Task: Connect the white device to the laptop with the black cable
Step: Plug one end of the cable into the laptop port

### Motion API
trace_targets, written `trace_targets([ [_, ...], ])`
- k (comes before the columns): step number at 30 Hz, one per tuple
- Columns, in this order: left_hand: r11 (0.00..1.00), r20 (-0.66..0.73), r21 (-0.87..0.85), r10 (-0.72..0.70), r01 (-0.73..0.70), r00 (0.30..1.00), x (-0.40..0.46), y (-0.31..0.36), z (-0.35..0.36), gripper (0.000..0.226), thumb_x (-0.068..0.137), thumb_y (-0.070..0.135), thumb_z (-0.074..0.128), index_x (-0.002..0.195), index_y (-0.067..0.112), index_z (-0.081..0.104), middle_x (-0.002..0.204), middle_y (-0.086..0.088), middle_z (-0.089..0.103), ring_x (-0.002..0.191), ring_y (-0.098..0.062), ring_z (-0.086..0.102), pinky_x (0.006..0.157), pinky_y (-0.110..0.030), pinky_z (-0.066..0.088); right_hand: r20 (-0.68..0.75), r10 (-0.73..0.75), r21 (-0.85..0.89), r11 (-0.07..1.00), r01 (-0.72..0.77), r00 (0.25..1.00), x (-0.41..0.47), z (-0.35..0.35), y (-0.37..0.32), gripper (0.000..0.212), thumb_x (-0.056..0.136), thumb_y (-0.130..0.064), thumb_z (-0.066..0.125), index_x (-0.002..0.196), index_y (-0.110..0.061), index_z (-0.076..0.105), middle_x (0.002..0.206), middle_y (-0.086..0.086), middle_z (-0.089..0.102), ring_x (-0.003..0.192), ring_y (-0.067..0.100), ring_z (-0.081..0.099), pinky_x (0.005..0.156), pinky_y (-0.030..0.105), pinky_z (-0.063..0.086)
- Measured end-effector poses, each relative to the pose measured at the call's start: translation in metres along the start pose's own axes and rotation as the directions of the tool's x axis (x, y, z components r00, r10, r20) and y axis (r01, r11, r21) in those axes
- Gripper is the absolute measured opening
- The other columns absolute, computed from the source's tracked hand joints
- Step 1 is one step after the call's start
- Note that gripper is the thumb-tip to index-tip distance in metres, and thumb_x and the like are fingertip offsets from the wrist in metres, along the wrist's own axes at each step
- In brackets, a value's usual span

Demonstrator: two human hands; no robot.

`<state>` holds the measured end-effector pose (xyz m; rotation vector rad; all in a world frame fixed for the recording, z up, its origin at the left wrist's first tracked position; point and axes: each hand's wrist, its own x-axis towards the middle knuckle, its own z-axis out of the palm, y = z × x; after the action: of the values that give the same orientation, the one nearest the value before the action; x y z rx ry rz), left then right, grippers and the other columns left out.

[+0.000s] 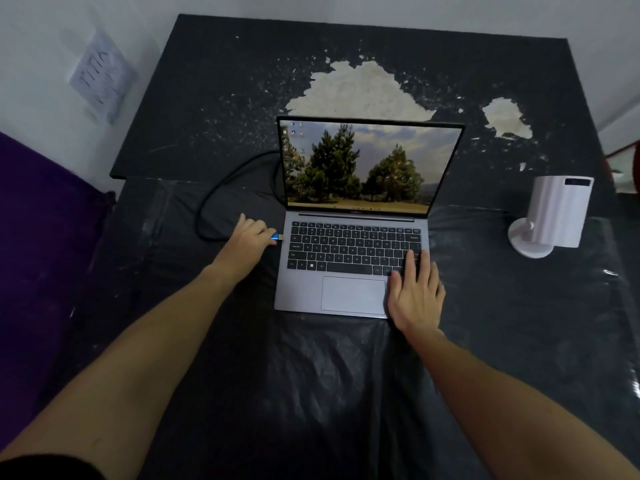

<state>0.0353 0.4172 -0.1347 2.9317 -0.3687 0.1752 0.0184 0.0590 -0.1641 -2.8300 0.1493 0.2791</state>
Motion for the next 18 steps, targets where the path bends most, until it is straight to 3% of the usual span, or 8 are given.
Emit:
trace_targets([
  [18,0.997,-0.002,-0.066,0.043,-0.044,0.999,-0.001,-0.019,0.023,0.029,0.076,-0.007,0.079,0.104,-0.009,0.07,0.083,-0.02,0.062,0.078,-0.04,0.061,0.1,-0.07,0.037,-0.045,0.031,-0.028,0.999,-0.032,0.999,-0.001,0.005,-0.003,0.061,0.101,-0.05,0.015,0.156,-0.026,0.017,0.166,0.003,0.011,0.15,0.028,0.015,0.117,0.05,0.018],
])
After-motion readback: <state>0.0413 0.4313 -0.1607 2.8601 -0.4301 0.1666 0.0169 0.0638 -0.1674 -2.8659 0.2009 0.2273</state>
